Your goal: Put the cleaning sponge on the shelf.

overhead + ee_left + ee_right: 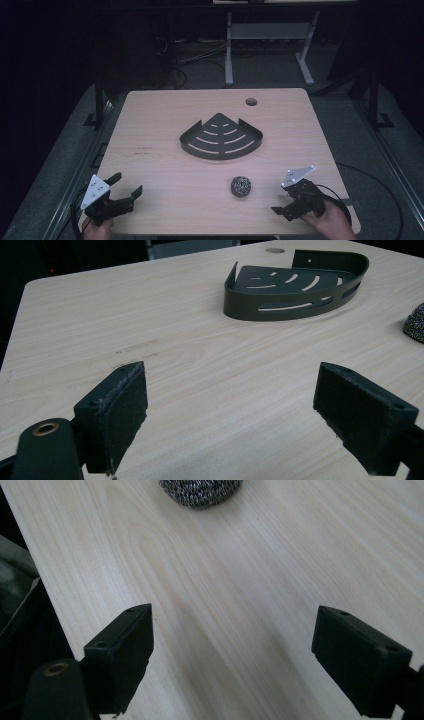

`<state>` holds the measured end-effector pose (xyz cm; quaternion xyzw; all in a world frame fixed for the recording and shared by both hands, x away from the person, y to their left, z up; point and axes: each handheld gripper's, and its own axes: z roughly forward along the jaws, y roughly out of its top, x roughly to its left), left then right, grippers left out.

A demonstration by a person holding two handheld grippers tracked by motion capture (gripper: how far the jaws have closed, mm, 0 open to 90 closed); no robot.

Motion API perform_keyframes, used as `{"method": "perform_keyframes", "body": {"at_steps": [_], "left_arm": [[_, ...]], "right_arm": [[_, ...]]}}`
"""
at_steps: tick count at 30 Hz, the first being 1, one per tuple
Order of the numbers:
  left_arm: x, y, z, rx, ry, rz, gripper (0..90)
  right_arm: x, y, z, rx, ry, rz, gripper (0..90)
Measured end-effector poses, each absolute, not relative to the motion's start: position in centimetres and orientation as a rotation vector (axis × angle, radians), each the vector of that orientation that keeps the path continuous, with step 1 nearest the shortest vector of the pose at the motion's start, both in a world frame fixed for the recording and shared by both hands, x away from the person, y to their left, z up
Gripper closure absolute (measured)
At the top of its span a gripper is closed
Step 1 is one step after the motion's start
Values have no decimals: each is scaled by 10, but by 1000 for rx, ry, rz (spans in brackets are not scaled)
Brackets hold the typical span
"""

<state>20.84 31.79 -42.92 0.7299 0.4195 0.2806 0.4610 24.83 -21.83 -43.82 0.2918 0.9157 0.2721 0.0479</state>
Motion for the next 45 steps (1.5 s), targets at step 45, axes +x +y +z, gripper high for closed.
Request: {"method": "perform_keyframes", "body": {"at_steps": [45], "left_arm": [[207,320,-427,1784,1032,696,134]], "right_arm": [[283,-149,-422,660,2912,775,162]]}}
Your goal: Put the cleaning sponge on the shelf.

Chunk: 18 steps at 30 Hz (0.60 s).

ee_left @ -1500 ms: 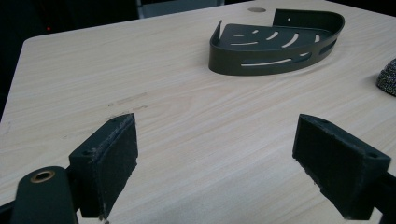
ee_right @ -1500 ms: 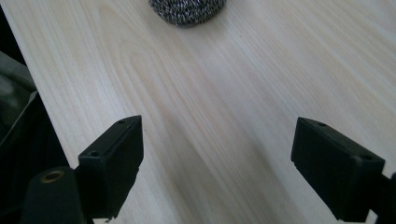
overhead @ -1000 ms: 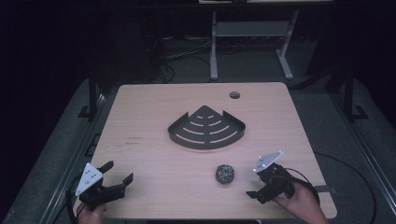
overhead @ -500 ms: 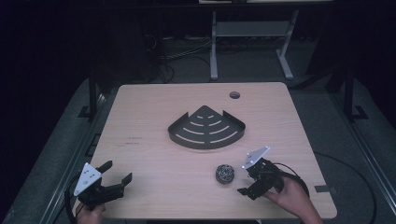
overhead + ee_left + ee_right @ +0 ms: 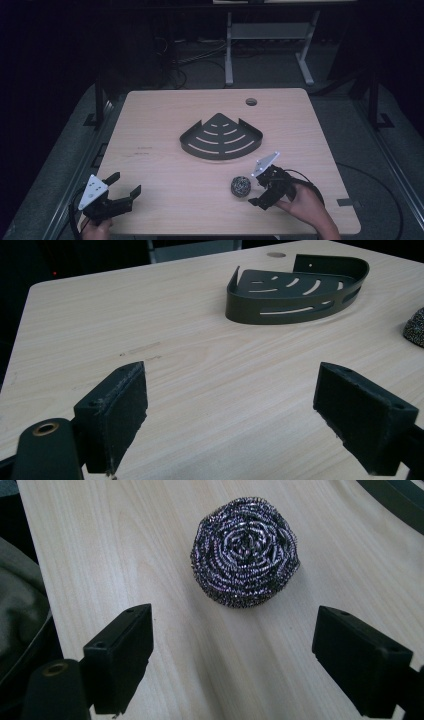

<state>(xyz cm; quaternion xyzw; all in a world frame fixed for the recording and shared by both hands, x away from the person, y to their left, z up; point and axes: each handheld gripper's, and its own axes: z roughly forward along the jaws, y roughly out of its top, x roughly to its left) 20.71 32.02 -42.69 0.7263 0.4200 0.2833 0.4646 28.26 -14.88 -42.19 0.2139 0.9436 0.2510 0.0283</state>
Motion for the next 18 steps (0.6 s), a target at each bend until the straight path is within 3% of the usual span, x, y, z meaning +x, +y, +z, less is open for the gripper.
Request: {"method": "perform_keyframes", "body": {"at_steps": [18], "left_arm": [[206,320,-426,1779,1024,698,134]], "right_arm": [[297,-124,-425,633,2956,716,153]]}}
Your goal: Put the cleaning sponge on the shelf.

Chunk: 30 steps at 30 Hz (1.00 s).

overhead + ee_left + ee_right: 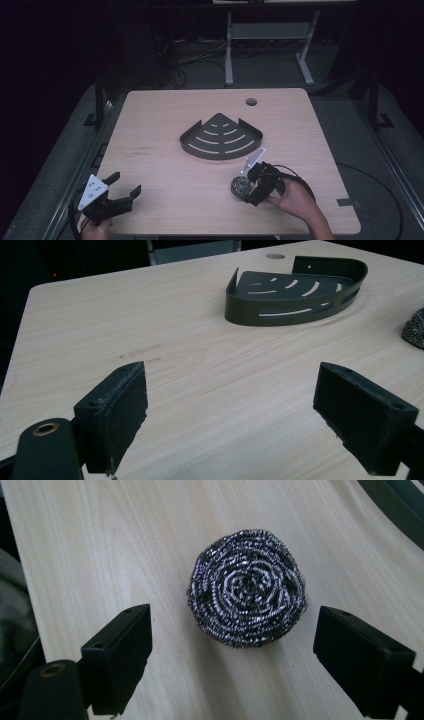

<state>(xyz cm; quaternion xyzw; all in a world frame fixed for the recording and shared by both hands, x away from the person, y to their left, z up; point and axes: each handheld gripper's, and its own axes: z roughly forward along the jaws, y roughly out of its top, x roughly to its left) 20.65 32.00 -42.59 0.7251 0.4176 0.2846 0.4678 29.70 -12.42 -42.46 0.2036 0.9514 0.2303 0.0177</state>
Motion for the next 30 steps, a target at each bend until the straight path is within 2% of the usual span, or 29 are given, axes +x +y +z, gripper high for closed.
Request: {"method": "perform_keyframes", "body": {"at_steps": [20,30], "left_arm": [[207,320,-426,1777,1027,699,134],[207,320,-425,1777,1021,698,134]], "right_arm": [[313,-106,-436,628,3009,629,159],[317,-101,-443,622,3013,566,218]]}}
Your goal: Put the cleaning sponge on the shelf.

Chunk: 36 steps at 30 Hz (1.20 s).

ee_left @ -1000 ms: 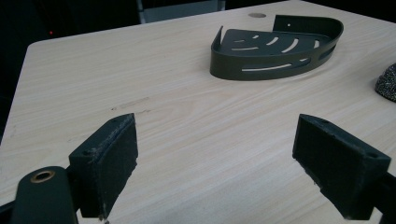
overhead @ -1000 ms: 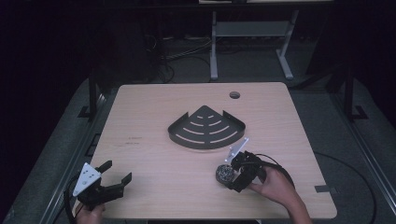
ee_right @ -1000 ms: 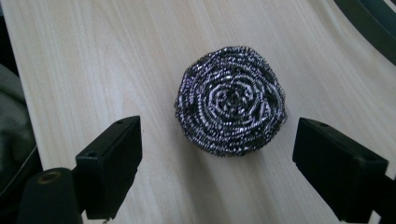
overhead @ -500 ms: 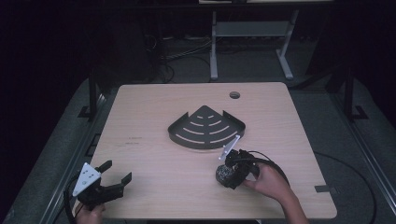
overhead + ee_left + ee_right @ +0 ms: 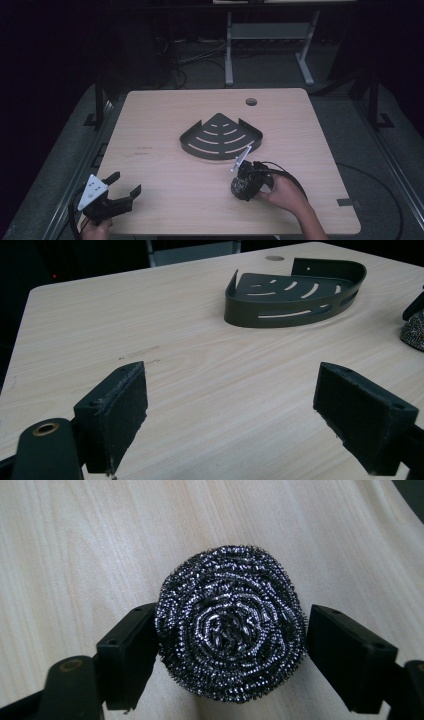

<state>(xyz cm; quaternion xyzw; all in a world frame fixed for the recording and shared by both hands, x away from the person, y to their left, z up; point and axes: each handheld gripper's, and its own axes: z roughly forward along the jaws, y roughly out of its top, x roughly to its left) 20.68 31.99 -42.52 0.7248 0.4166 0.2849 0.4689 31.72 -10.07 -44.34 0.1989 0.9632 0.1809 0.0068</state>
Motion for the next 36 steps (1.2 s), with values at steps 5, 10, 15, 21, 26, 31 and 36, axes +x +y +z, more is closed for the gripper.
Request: {"method": "perform_keyframes", "body": {"at_steps": [5,10,15,21,26,31,36], "left_arm": [[207,320,-425,1774,1024,699,133],[207,320,-425,1771,1023,696,134],[206,320,-424,1776,1019,699,134],[207,320,-425,1778,1025,700,134],[207,320,-425,1776,1021,696,134],[207,320,-425,1776,1021,698,134],[207,319,-426,1776,1024,697,134]], "right_arm": [[317,-99,-444,615,3017,558,257],[316,-98,-443,597,3016,562,312],[314,-98,-441,569,3007,568,333],[314,-97,-433,548,3009,573,336],[316,-97,-426,539,3018,597,337],[316,-96,-421,518,3022,591,337],[318,-98,-414,521,3026,621,337]]}}
